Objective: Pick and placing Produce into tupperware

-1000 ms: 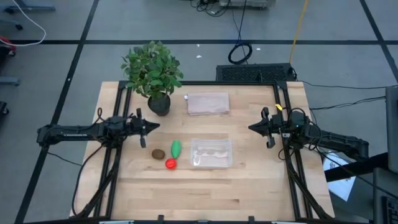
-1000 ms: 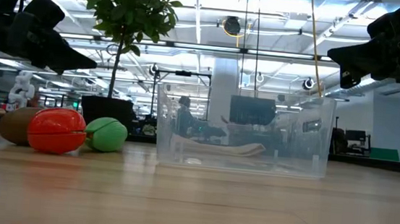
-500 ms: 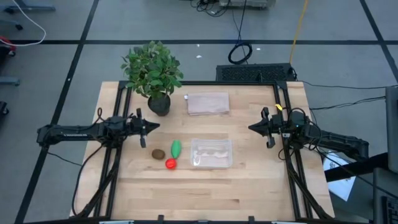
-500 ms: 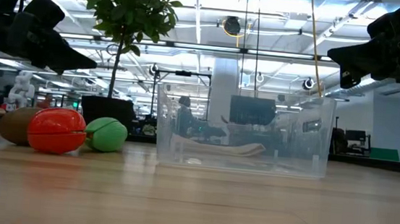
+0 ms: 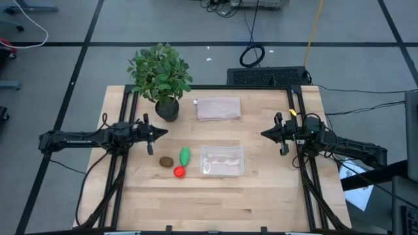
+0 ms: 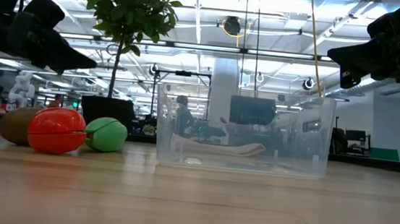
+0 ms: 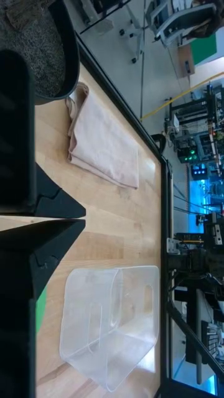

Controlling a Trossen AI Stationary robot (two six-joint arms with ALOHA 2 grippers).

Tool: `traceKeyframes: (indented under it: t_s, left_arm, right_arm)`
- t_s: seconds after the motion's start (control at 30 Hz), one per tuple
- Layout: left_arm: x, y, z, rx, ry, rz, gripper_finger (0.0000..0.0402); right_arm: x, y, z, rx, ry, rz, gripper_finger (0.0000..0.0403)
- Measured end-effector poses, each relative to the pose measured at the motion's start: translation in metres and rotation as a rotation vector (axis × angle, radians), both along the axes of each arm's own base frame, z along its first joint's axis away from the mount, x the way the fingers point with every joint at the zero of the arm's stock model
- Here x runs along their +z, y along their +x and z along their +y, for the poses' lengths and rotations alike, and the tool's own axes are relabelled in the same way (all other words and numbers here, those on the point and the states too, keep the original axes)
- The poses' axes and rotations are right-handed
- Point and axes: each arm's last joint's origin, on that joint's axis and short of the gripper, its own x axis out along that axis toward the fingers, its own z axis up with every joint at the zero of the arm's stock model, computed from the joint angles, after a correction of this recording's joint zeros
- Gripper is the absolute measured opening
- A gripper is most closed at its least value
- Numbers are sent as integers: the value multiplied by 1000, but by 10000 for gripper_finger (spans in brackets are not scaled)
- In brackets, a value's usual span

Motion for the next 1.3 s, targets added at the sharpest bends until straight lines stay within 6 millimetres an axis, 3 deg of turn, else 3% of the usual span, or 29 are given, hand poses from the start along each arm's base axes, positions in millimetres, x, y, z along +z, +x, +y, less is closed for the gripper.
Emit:
traceKeyframes:
  t_s: [0.57,1.0,1.3]
  left_arm:
    - [6,1,0,6,-53,-76,21]
    - [21,1,-1,-30,-51,-232,21]
    - [33,1,-5,-168,44,-295,21]
  right_arm:
    - [0,0,0,0,-1,-2,0]
    - [5,0,0,0,-16,-56,0]
    - [6,-1,0,-3,-48,-65,0]
